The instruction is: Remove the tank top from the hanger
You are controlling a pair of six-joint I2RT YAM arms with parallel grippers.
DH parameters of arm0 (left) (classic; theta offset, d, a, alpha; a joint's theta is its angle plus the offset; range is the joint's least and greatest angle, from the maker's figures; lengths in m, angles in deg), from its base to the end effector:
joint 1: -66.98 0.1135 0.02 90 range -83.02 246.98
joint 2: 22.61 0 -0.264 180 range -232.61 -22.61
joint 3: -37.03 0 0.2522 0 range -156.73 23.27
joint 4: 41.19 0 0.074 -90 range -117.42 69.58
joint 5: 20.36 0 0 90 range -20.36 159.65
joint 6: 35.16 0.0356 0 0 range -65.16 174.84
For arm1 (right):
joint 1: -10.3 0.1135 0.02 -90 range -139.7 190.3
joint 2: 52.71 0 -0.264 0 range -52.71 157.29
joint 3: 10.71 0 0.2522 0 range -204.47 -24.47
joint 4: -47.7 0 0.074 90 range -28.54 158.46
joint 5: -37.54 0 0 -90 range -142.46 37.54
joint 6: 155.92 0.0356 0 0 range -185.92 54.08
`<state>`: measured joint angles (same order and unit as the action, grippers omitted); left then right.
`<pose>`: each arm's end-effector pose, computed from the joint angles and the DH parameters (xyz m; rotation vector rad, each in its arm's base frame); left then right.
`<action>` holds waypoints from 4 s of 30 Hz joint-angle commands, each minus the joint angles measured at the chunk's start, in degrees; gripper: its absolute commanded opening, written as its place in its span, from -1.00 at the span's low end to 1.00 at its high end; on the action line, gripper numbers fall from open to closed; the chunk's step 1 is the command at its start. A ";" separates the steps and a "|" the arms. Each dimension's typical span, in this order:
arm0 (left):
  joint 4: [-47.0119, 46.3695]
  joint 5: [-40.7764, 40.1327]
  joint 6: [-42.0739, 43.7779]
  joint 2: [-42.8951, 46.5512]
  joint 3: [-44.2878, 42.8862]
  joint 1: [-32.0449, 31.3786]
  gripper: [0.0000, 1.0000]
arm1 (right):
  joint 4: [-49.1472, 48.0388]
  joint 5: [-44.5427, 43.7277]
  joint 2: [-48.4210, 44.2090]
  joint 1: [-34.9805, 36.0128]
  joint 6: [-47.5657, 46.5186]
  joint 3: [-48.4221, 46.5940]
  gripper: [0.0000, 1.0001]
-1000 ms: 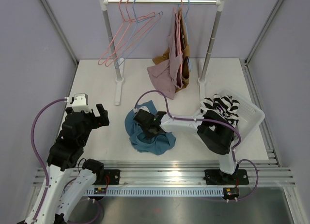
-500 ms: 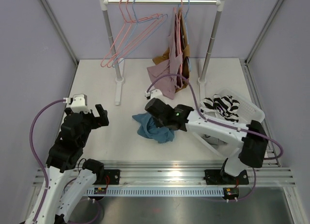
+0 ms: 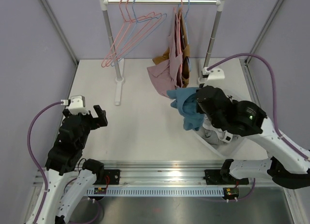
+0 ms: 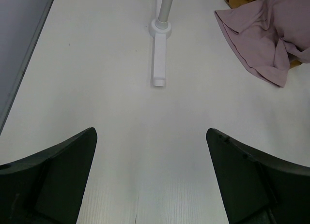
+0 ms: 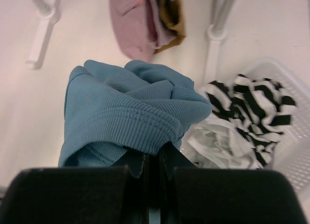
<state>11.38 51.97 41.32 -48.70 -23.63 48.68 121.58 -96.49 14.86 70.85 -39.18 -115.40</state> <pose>0.0919 -0.0190 0.3394 -0.1322 1.8660 -0.0924 0.1200 0.1621 0.4501 -0.1916 2.0081 0.1054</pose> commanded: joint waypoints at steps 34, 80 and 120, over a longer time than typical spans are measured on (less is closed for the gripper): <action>-3.56 -3.33 -1.77 1.65 0.40 1.08 0.98 | -14.96 23.74 -4.55 -57.74 12.46 35.69 0.09; -2.95 4.75 -1.86 -3.80 -0.57 1.17 0.98 | -10.10 27.85 48.97 -32.60 -21.82 -58.82 -0.11; -3.21 6.07 -1.60 -3.54 -0.57 1.25 0.98 | -11.78 37.25 45.90 -31.82 -20.42 -63.49 -1.00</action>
<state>11.47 56.69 38.59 -52.35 -23.54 49.62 111.39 -61.69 66.00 37.52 -59.88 -175.97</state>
